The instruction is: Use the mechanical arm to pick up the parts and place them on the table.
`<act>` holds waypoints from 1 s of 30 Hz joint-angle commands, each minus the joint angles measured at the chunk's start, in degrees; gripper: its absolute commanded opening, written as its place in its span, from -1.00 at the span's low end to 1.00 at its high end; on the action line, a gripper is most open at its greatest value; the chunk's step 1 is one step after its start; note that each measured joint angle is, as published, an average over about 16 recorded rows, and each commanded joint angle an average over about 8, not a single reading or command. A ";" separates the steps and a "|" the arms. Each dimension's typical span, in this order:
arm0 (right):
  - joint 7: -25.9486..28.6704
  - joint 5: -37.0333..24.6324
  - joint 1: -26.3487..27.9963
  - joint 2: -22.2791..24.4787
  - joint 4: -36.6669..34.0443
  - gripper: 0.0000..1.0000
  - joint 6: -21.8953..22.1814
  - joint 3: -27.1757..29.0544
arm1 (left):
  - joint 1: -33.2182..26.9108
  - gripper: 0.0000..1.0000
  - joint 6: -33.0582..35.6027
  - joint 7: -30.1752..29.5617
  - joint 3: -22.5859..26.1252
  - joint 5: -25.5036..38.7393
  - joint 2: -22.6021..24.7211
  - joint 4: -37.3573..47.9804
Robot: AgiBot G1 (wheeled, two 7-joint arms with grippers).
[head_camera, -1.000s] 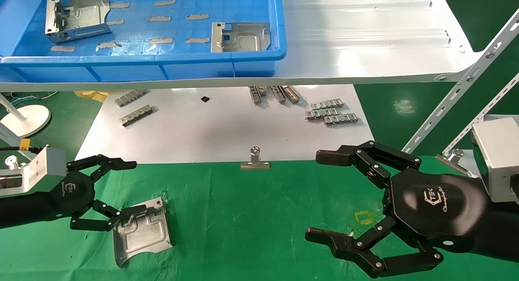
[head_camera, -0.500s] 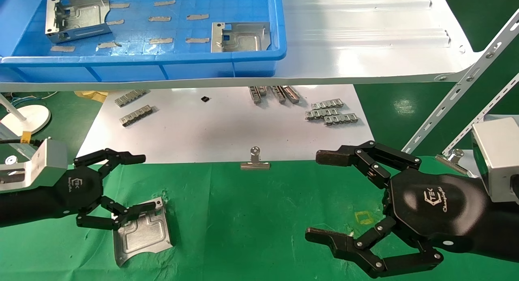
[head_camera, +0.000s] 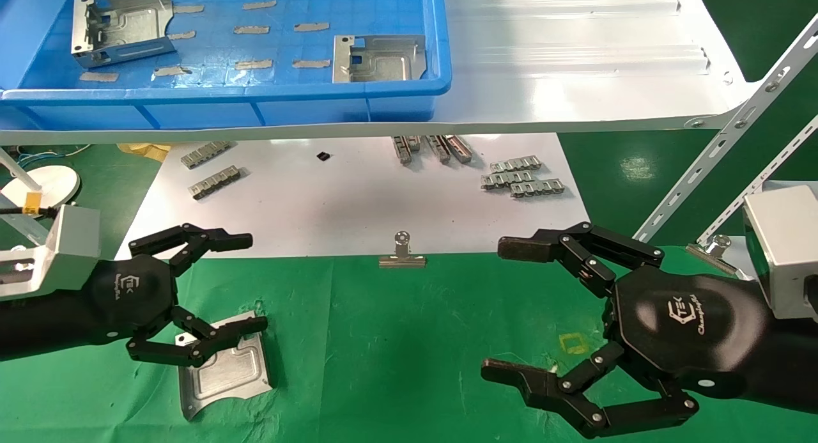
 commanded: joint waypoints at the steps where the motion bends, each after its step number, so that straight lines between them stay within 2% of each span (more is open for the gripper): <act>1: 0.00 0.00 0.00 0.00 0.00 1.00 0.00 0.00 | 0.85 1.00 -0.20 -1.28 -0.84 -0.52 -0.22 -1.94; 30: 0.00 0.00 0.00 0.00 0.00 1.00 0.00 0.00 | 12.94 1.00 -3.04 -19.56 -12.73 -7.85 -3.35 -29.59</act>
